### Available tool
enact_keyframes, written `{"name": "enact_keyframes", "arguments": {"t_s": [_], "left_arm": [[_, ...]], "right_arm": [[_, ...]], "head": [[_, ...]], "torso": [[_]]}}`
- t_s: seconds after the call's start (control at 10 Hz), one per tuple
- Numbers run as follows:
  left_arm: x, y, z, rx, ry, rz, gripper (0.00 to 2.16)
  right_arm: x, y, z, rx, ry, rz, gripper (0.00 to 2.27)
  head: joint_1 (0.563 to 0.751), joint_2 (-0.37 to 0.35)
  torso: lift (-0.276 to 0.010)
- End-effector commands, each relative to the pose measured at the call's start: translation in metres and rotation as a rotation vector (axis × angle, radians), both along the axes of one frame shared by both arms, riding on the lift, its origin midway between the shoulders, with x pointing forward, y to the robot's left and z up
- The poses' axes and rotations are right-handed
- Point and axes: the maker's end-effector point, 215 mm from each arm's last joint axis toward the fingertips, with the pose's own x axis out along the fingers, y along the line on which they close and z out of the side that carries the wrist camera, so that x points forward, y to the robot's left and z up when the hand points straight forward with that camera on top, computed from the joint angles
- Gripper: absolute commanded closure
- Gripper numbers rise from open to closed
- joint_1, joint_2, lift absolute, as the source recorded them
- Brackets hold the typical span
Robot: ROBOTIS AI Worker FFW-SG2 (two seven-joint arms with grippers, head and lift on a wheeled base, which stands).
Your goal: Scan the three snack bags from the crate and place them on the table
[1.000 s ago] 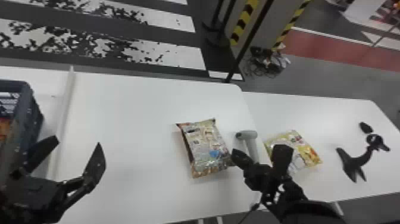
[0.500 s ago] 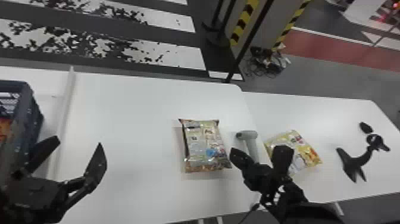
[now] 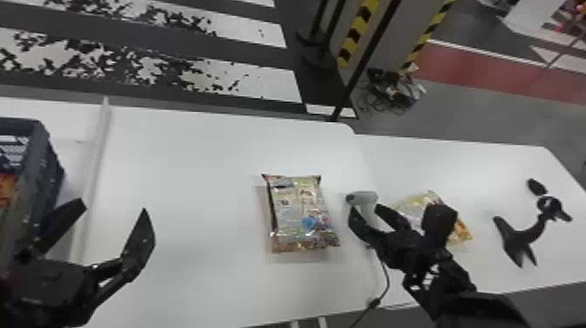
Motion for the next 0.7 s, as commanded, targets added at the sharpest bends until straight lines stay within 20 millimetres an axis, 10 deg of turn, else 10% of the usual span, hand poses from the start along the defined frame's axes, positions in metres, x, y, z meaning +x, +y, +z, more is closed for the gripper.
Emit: {"name": "enact_keyframes", "arguments": {"t_s": [0.0, 0.6], "left_arm": [[0.000, 0.001, 0.003, -0.001, -0.008, 0.000, 0.03], [-0.003, 0.004, -0.014, 0.010, 0.021, 0.007, 0.03]], "right_arm": [[0.005, -0.023, 0.000, -0.020, -0.004, -0.025, 0.07], [0.025, -0.061, -0.052, 0.027, 0.067, -0.055, 0.10]], "head": [[0.695, -0.350], [0.695, -0.350]], "torso": [[-0.062], [-0.062]]}}
